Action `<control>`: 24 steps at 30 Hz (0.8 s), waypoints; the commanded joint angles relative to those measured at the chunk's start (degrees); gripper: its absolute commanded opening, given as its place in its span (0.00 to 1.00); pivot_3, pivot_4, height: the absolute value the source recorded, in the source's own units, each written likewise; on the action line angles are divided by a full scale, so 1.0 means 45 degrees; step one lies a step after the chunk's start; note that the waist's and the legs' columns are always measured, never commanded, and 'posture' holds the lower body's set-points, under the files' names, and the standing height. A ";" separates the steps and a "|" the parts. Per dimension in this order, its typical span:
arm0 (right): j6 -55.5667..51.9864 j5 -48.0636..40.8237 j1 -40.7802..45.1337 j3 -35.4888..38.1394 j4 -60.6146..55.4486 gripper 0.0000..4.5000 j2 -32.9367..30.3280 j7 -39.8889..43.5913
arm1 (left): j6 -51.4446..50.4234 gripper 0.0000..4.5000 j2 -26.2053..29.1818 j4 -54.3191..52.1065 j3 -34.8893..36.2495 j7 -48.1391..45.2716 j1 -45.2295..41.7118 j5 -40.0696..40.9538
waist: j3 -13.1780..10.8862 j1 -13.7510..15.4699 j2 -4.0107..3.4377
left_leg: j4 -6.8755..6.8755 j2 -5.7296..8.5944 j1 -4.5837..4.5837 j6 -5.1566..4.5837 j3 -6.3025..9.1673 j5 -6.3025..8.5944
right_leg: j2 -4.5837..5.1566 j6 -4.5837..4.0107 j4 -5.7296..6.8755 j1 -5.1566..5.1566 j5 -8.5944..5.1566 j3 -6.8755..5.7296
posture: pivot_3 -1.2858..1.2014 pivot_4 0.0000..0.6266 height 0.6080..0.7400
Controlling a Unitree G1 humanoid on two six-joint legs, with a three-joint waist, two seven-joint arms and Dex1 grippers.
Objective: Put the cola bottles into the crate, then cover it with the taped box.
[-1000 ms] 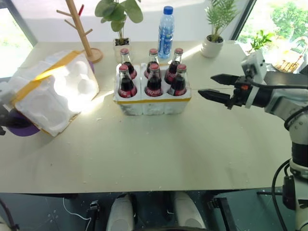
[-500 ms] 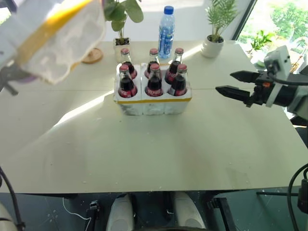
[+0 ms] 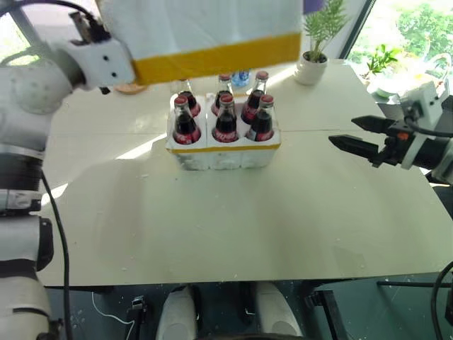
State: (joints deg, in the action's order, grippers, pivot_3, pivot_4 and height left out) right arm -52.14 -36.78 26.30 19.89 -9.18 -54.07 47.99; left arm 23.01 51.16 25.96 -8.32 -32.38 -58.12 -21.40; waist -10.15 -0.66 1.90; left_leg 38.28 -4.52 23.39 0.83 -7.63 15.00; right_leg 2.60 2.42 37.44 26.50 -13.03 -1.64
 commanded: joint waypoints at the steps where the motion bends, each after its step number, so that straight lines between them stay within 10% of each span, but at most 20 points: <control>1: 0.0032 -0.0469 -0.0048 0.0679 -0.0917 1.00 -0.0101 -0.0115 | 0.0586 0.06 0.0072 -0.0196 -0.0117 0.0511 0.0117 -0.0625 | 0.0000 -0.0026 -0.0001 | 0.0000 -0.0002 -0.0001 0.0000 0.0000 0.0000 | -0.0003 0.0000 0.0001 0.0002 0.0000 0.0000 | 0.52 0.24 1.00; 24: -0.0244 -0.1268 0.0629 -0.0272 -0.1443 1.00 0.0704 -0.1219 | -0.0798 0.06 0.0125 -0.3016 -0.0562 0.1788 0.1688 -0.4240 | 0.0002 -0.0024 -0.0001 | 0.0000 0.0003 -0.0005 -0.0001 0.0011 0.0000 | -0.0002 0.0007 0.0002 -0.0009 0.0002 0.0000 | 0.52 0.24 1.00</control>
State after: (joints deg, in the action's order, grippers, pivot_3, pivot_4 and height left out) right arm -53.44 -41.67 27.62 18.16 -13.87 -50.82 42.75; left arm 18.65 50.56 14.43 -11.59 -24.94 -50.71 -40.19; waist -10.15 -0.76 1.90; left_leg 38.28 -4.51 23.36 0.83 -7.58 15.00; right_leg 2.60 2.45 37.45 26.46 -13.01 -1.63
